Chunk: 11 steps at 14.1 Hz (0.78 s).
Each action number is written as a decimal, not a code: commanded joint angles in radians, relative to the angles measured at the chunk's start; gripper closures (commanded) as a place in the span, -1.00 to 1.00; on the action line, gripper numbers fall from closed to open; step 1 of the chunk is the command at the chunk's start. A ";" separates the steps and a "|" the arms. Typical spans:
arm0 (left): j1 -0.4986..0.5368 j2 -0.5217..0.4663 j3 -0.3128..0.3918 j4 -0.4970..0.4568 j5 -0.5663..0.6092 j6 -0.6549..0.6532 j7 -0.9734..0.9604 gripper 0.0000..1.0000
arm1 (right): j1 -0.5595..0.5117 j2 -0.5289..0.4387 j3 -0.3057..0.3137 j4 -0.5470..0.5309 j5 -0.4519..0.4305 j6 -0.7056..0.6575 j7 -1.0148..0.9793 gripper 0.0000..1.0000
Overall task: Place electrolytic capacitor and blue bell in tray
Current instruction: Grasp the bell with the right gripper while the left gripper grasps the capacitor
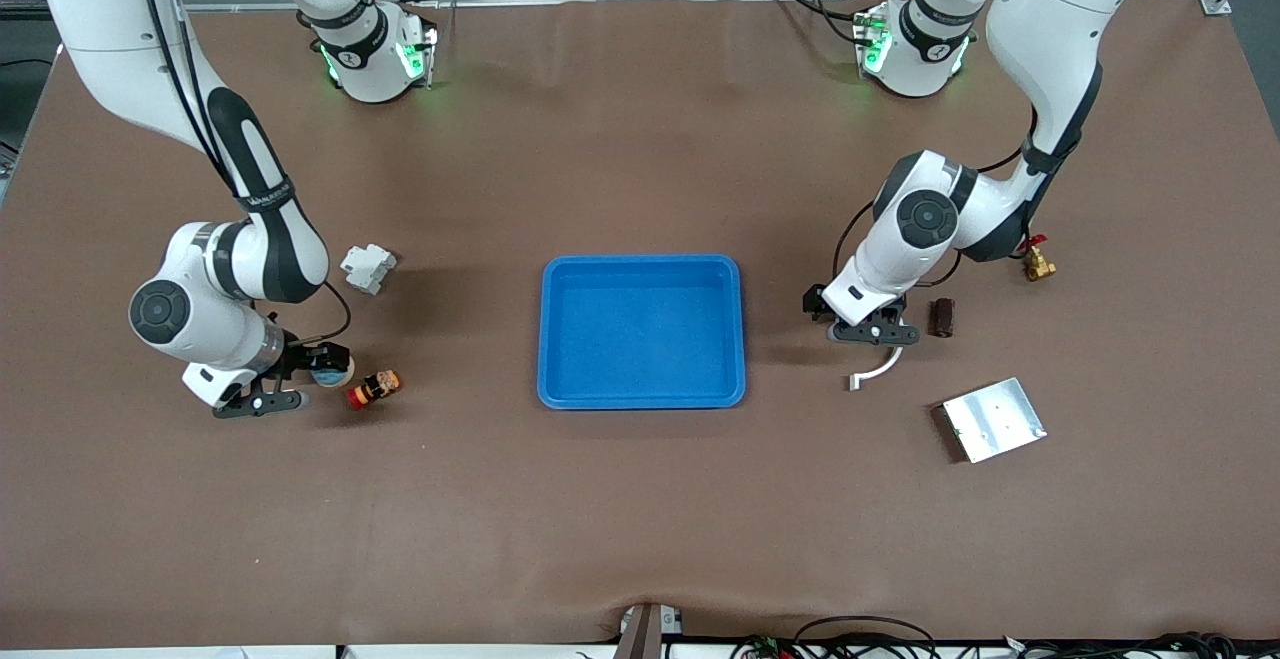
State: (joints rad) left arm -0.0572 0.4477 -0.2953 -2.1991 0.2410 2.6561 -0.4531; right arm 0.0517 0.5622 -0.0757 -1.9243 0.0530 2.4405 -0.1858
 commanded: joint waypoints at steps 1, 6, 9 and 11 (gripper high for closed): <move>0.005 0.009 -0.001 0.007 0.035 0.019 -0.018 -0.65 | -0.015 0.018 0.011 0.001 0.004 0.015 -0.012 -1.00; 0.008 0.017 0.005 0.007 0.057 0.021 -0.018 1.00 | -0.010 0.021 0.019 0.002 0.010 0.012 -0.003 -1.00; 0.013 0.010 0.005 0.007 0.058 0.019 -0.077 1.00 | -0.013 0.021 0.022 -0.001 0.013 0.012 0.000 -1.00; 0.014 -0.012 0.004 0.010 0.057 0.009 -0.197 1.00 | -0.006 0.022 0.022 -0.004 0.072 0.011 -0.007 -1.00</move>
State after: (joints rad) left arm -0.0493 0.4566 -0.2897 -2.1941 0.2718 2.6660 -0.5479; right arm 0.0489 0.5828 -0.0629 -1.9247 0.0800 2.4500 -0.1853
